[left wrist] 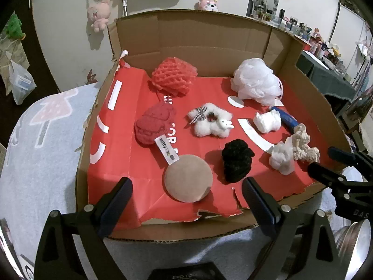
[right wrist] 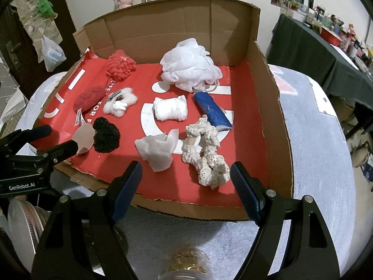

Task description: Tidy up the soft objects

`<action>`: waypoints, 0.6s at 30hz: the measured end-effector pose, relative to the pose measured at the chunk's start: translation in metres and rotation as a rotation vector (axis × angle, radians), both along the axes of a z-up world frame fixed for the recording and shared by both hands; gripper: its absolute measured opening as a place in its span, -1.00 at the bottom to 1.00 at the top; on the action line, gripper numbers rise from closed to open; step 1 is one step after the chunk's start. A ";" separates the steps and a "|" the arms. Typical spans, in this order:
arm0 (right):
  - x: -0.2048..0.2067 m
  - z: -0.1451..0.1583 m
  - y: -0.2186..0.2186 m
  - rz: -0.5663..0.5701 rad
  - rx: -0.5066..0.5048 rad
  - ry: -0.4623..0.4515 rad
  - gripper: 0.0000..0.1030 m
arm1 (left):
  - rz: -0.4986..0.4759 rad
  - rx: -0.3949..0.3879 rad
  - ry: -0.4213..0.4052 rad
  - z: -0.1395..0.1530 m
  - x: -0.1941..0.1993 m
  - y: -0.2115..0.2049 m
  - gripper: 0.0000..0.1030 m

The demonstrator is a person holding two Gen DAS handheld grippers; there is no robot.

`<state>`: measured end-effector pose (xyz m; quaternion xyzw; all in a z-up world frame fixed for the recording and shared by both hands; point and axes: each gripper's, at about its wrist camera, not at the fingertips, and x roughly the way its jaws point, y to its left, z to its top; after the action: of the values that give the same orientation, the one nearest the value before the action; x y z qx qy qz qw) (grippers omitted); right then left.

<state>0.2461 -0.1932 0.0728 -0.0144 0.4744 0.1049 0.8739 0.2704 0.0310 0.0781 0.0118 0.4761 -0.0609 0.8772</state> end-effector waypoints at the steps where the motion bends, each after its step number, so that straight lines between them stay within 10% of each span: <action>1: 0.000 0.000 0.000 0.000 0.000 0.000 0.51 | 0.000 0.000 0.000 0.000 0.000 0.000 0.87; 18: -0.004 0.003 -0.001 -0.012 -0.008 -0.051 0.51 | 0.015 -0.007 -0.018 0.001 -0.003 0.001 0.87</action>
<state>0.2423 -0.1943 0.0759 -0.0177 0.4523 0.0974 0.8863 0.2677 0.0319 0.0794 0.0056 0.4679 -0.0561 0.8820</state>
